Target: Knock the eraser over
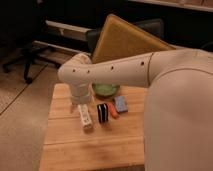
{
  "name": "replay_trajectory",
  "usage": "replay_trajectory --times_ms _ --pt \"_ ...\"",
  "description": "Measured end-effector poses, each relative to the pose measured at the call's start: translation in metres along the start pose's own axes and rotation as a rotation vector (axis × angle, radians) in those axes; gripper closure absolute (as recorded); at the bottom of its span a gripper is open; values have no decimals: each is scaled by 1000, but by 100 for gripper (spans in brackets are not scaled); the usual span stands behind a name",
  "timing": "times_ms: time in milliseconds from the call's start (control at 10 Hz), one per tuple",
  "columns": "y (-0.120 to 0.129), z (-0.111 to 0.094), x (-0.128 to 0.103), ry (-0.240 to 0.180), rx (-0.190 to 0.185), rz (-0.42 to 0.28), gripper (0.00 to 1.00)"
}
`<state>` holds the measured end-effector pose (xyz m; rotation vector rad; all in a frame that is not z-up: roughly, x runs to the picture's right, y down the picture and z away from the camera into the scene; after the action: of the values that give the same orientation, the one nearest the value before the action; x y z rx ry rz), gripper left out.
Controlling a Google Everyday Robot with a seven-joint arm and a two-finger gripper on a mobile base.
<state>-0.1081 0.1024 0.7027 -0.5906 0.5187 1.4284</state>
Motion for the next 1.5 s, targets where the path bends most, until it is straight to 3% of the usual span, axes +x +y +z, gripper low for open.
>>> replay_trajectory --times_ms 300,500,700,1000,1200,1500 --pt "0 3 -17 -11 -27 -89 35" --pt "2 17 -21 36 -72 -102 35" --pt "5 31 -9 108 -86 -83 35" --pt "8 36 6 164 -67 -54 35" --pt "4 39 19 189 -28 -35 35" --pt "-22 46 28 227 27 18 35"
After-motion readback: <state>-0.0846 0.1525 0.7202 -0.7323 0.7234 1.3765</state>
